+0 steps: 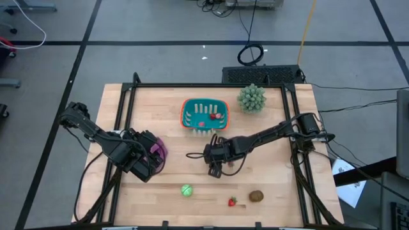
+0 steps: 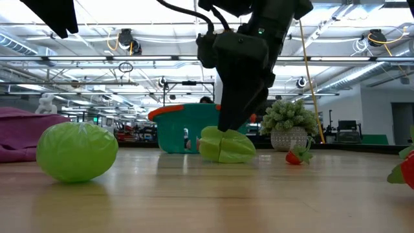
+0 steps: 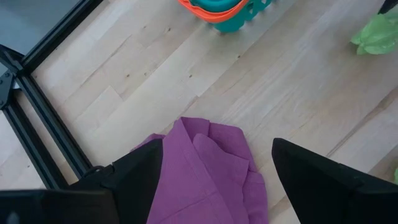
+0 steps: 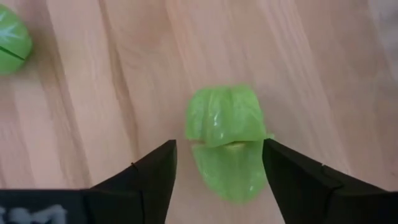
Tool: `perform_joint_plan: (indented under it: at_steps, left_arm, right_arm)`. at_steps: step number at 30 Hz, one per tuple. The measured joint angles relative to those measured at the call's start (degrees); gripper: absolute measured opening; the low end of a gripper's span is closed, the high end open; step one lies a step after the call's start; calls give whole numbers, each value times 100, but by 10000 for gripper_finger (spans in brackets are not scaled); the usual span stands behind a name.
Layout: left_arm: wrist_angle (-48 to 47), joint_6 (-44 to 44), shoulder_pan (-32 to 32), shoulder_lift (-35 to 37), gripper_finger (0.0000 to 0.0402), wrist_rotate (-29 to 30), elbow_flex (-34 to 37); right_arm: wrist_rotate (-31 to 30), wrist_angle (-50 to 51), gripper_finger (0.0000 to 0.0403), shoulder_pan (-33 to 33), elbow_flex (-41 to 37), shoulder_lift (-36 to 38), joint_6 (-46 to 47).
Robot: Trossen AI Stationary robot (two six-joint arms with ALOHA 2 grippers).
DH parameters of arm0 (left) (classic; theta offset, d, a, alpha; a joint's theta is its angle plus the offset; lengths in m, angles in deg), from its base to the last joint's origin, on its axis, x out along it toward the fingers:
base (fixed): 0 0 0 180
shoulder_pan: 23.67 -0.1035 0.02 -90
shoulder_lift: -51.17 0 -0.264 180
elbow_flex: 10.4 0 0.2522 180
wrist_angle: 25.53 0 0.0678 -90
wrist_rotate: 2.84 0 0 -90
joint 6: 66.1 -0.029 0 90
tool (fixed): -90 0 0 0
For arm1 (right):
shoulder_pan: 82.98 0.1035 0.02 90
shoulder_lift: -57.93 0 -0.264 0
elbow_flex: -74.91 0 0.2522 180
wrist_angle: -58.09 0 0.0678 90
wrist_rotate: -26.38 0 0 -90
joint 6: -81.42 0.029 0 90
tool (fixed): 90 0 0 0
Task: Pick and placing Produce into tupperware
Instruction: Put the green star fruit into the blue basket
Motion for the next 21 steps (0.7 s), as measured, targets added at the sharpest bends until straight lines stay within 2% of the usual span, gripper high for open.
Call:
perform_joint_plan:
  at_steps: [9, 21]
  left_arm:
    - [0, -25, -1, 0, 308, 0, 0]
    - [0, -25, 0, 0, 308, 0, 0]
  right_arm:
    - [268, -528, 248, -237, -376, 13, -93]
    - [293, -711, 243, -298, -461, 20, -311]
